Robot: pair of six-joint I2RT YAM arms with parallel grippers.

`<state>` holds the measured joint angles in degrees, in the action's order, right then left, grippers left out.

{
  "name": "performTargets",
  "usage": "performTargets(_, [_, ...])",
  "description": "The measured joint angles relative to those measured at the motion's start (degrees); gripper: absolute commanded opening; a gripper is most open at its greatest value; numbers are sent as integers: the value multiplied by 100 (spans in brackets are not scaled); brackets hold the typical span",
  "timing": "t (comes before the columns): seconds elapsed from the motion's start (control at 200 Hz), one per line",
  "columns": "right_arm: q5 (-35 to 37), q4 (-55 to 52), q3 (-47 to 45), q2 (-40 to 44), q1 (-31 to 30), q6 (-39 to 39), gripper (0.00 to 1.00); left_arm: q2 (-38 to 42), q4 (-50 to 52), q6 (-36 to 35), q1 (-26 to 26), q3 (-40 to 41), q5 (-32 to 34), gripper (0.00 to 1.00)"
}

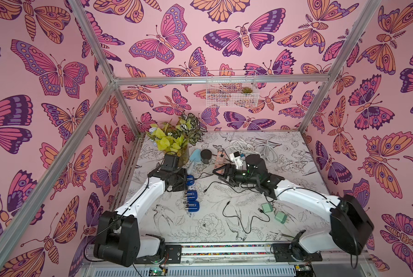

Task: Charge the electric shaver
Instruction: Place the electric shaver at the center of the board.

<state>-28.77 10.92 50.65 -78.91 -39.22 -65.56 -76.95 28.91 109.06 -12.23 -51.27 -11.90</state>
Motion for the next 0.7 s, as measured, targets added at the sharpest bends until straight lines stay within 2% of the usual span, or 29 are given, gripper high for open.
performTargets(0.235, [299,-1681,-173,1145,807,651,68,-378,-120,-341,323,0,282,0])
performTargets(0.471, [564,-2743,-173,1438,990,1082,67,-1220,-254,-531,402,-24,553,0])
performTargets(0.701, [780,-3254,-278,1768,1191,1163,65,-1447,-573,-638,551,-35,807,0])
